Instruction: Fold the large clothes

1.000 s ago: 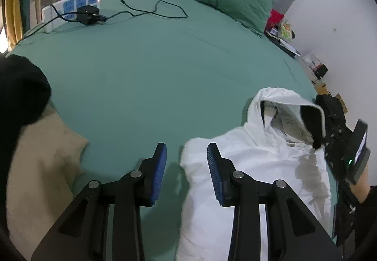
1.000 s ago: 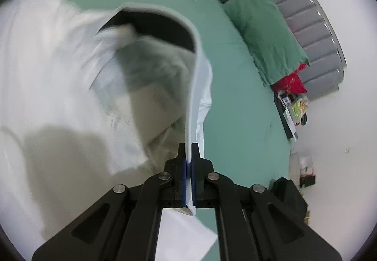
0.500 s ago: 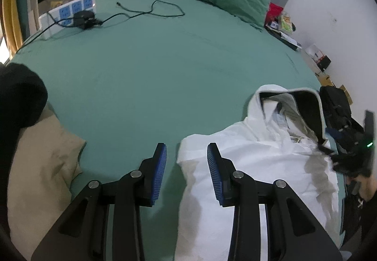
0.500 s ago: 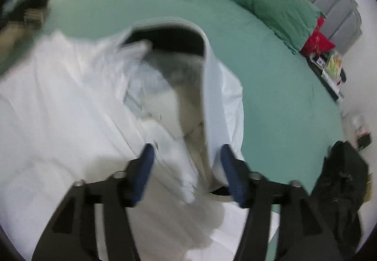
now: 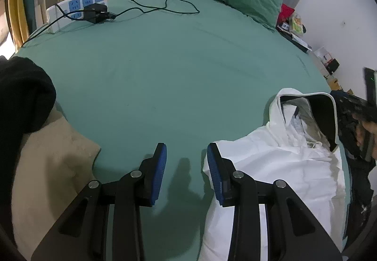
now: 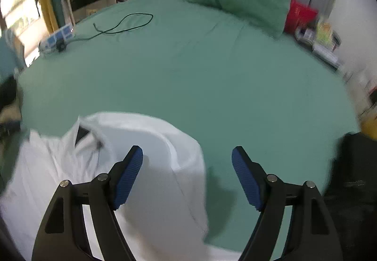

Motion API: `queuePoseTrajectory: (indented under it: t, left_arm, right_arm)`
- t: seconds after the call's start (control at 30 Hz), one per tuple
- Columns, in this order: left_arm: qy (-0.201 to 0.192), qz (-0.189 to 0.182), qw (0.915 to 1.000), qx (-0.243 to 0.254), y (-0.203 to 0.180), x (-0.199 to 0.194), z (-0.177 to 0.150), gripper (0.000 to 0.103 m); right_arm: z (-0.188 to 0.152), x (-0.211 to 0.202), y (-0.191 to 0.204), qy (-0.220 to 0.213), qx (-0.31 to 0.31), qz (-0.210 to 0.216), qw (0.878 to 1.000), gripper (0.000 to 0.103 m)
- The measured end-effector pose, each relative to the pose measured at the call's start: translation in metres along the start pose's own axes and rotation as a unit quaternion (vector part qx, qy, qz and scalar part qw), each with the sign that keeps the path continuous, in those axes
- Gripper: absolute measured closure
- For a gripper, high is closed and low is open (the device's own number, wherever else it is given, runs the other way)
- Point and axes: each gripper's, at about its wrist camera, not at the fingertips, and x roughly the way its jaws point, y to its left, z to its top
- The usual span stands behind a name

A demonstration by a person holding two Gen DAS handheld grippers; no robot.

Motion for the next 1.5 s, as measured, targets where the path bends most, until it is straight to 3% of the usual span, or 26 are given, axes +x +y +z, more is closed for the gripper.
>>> queuePoseTrajectory:
  t: [0.17, 0.33, 0.5, 0.6, 0.73, 0.83, 0.9, 0.93, 0.97, 1.0, 1.07, 1.13, 1.2, 1.33, 1.5]
  left_arm:
    - [0.003, 0.005, 1.0, 0.001, 0.003, 0.004, 0.0, 0.065]
    - [0.013, -0.006, 0.9998, -0.011, 0.006, 0.01, -0.001, 0.065]
    - [0.015, -0.009, 0.9998, -0.005, 0.003, 0.012, -0.001, 0.065]
    - [0.017, -0.011, 0.9998, 0.0, 0.002, 0.014, -0.002, 0.065]
    - [0.022, -0.01, 0.9997, 0.002, 0.004, 0.017, -0.001, 0.065]
    - [0.028, -0.012, 0.9996, 0.002, 0.003, 0.019, -0.001, 0.065]
    - [0.028, -0.015, 0.9995, 0.003, 0.002, 0.018, -0.001, 0.065]
    - [0.027, -0.017, 0.9995, 0.004, 0.001, 0.017, 0.0, 0.065]
    - [0.026, -0.018, 0.9995, 0.005, 0.0, 0.016, 0.0, 0.065]
    - [0.025, -0.02, 0.9995, 0.006, -0.001, 0.015, 0.0, 0.065]
    - [0.024, -0.026, 0.9993, 0.007, -0.003, 0.012, 0.0, 0.065]
    - [0.022, -0.031, 0.9992, 0.009, -0.005, 0.009, -0.002, 0.065]
    - [0.02, -0.036, 0.9991, 0.01, -0.008, 0.005, -0.003, 0.065]
    - [0.016, -0.041, 0.999, 0.008, -0.008, -0.002, -0.005, 0.065]
    - [0.01, -0.038, 0.9992, 0.001, -0.004, -0.006, 0.001, 0.065]
  right_arm:
    - [-0.001, 0.049, 0.019, 0.059, -0.02, 0.123, 0.991, 0.015]
    - [-0.019, 0.083, 0.05, 0.14, -0.096, 0.171, 0.97, 0.014]
    - [-0.02, 0.093, 0.048, 0.179, -0.103, 0.223, 0.953, 0.014]
    - [-0.016, 0.099, 0.053, 0.231, -0.102, 0.263, 0.931, 0.012]
    - [-0.016, 0.104, 0.087, 0.265, -0.18, 0.224, 0.921, 0.014]
    - [-0.024, 0.101, 0.114, 0.269, -0.252, 0.161, 0.915, 0.025]
    - [-0.027, 0.095, 0.129, 0.253, -0.283, 0.132, 0.915, 0.039]
    - [-0.028, 0.089, 0.136, 0.232, -0.303, 0.106, 0.918, 0.065]
    - [-0.028, 0.083, 0.141, 0.212, -0.319, 0.077, 0.921, 0.099]
    - [-0.029, 0.079, 0.145, 0.194, -0.336, 0.039, 0.921, 0.099]
    - [-0.042, 0.071, 0.161, 0.17, -0.381, -0.016, 0.909, 0.102]
    - [-0.06, 0.063, 0.178, 0.164, -0.405, -0.025, 0.899, 0.102]
    - [-0.068, 0.055, 0.185, 0.149, -0.414, -0.04, 0.897, 0.102]
    - [-0.066, 0.039, 0.176, 0.147, -0.362, -0.007, 0.92, 0.102]
    - [-0.053, 0.008, 0.162, 0.091, -0.335, -0.032, 0.937, 0.102]
